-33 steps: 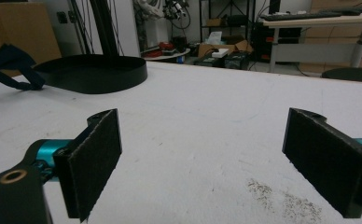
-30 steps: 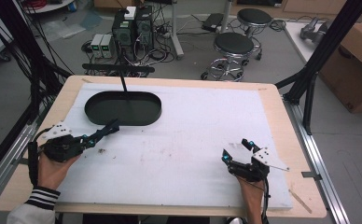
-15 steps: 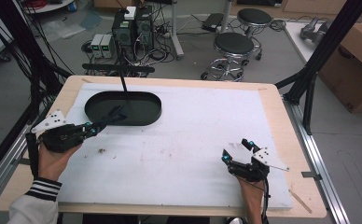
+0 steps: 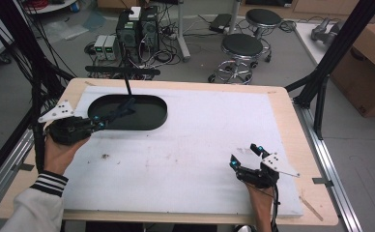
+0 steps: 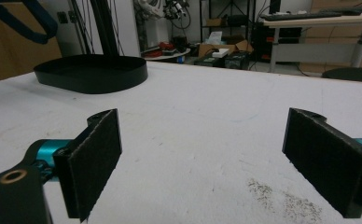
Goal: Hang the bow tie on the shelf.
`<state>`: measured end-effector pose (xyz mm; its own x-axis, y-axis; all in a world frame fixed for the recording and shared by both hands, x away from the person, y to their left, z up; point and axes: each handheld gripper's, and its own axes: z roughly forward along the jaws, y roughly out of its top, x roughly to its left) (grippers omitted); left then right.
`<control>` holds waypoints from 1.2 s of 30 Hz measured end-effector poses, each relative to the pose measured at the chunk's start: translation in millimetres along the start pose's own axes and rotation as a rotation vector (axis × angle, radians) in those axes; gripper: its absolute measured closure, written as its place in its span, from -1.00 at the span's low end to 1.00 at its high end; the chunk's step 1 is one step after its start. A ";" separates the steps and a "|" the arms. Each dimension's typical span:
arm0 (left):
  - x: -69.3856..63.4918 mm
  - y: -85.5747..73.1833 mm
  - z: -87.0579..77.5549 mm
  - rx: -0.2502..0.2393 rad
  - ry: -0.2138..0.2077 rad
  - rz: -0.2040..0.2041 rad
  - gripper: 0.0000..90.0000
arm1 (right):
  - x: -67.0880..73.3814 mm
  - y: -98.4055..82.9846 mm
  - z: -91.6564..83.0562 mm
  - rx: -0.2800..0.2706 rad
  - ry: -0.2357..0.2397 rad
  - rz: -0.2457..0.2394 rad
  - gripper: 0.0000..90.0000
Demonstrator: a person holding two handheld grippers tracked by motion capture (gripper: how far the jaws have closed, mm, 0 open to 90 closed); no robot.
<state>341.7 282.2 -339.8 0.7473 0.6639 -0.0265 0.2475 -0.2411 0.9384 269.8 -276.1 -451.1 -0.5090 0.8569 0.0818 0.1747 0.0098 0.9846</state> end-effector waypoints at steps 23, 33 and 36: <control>11.5 58.1 25.0 -0.049 0.044 -0.004 0.88 | 0.7 0.0 -0.1 0.004 0.002 0.001 -0.76; 24.6 65.7 35.6 -0.062 0.074 -0.030 0.88 | 0.7 0.0 0.2 0.000 0.002 -0.004 -0.76; 28.9 65.9 39.8 -0.065 0.088 -0.042 0.88 | 0.3 0.1 0.0 0.000 0.000 -0.003 -0.76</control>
<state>404.2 257.3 -292.4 0.6795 0.7327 -0.0385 0.2350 -0.1677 0.9574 269.6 -275.9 -451.1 -0.5097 0.8567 0.0785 0.1733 0.0128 0.9848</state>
